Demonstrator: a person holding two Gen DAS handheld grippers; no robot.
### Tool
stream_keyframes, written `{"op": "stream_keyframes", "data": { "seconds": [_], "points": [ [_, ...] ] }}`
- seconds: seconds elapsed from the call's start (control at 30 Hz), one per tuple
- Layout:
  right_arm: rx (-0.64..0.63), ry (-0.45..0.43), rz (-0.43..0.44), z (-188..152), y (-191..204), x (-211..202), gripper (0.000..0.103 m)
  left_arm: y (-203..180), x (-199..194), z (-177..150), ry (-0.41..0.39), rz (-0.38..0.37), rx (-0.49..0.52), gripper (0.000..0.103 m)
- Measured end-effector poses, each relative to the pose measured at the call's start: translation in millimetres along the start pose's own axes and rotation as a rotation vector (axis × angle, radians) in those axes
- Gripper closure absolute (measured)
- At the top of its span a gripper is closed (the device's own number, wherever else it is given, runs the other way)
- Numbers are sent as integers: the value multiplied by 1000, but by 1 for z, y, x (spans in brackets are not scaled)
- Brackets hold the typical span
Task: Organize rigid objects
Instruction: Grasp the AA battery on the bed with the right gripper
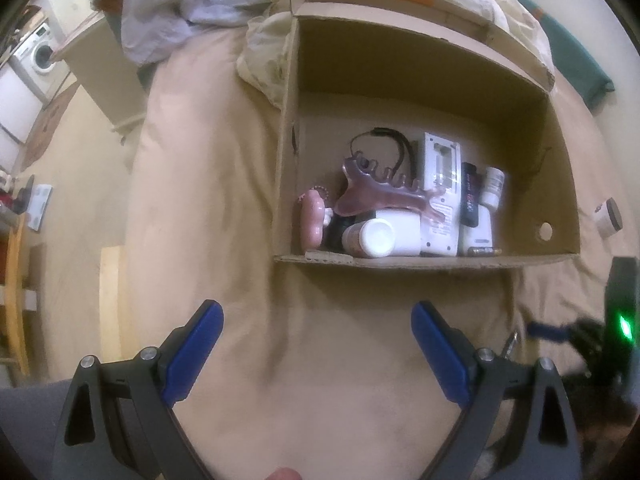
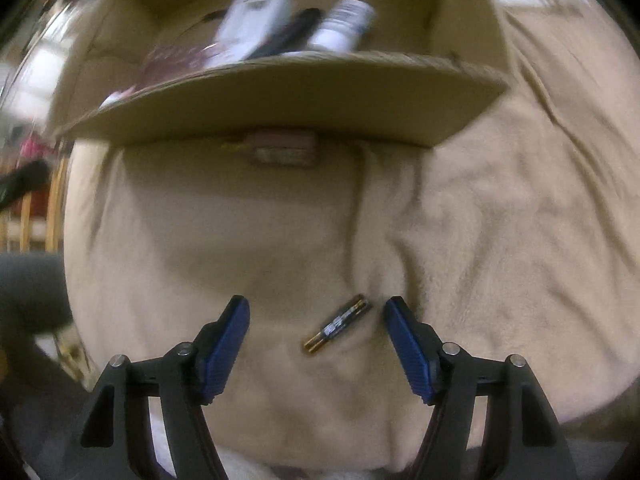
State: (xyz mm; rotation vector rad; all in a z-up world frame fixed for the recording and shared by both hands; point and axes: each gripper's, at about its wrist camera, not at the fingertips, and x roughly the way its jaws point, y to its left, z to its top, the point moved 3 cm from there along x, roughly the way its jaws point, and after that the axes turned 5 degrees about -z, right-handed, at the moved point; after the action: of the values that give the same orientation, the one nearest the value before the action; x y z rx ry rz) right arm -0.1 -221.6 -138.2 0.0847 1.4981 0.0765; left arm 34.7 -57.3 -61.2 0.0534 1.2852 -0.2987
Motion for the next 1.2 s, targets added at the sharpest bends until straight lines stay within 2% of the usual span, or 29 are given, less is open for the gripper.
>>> {"op": "stream_keyframes", "data": {
  "seconds": [0.17,0.33,0.4,0.47,0.5,0.63,0.73,0.8,0.93,1.0,1.1,1.2],
  "points": [
    [-412,53,-186,-1,29,-2,28,-9,-3,3,-13,-18,19,9],
    [-591,137,-227,-7,43,16,28,-10,-5,3,-24,-1,41,9],
    [-623,169,-222,-9,47,23,42,-8,-3,3,-16,2,33,9],
    [-645,181,-211,-11,51,26,48,-6,-1,2,-9,4,26,9],
    [-649,181,-203,-12,51,26,57,-5,1,2,-4,1,22,9],
    [-611,160,-150,-9,44,12,58,-6,4,2,12,-12,18,9],
    [-550,105,-107,-5,36,-9,58,-10,6,1,11,-12,28,9],
    [-471,21,-31,0,31,-35,58,-12,8,-1,9,-14,35,9],
    [-188,-223,118,6,8,-88,58,-18,14,-7,6,-20,48,9],
    [-47,-309,194,5,-8,-99,58,-24,17,-11,3,-31,62,9],
    [40,-382,187,12,-11,-109,58,-38,22,-18,-18,-18,88,9],
    [51,-417,149,22,-20,-119,58,-56,26,-22,-61,31,84,9]
  ]
}}
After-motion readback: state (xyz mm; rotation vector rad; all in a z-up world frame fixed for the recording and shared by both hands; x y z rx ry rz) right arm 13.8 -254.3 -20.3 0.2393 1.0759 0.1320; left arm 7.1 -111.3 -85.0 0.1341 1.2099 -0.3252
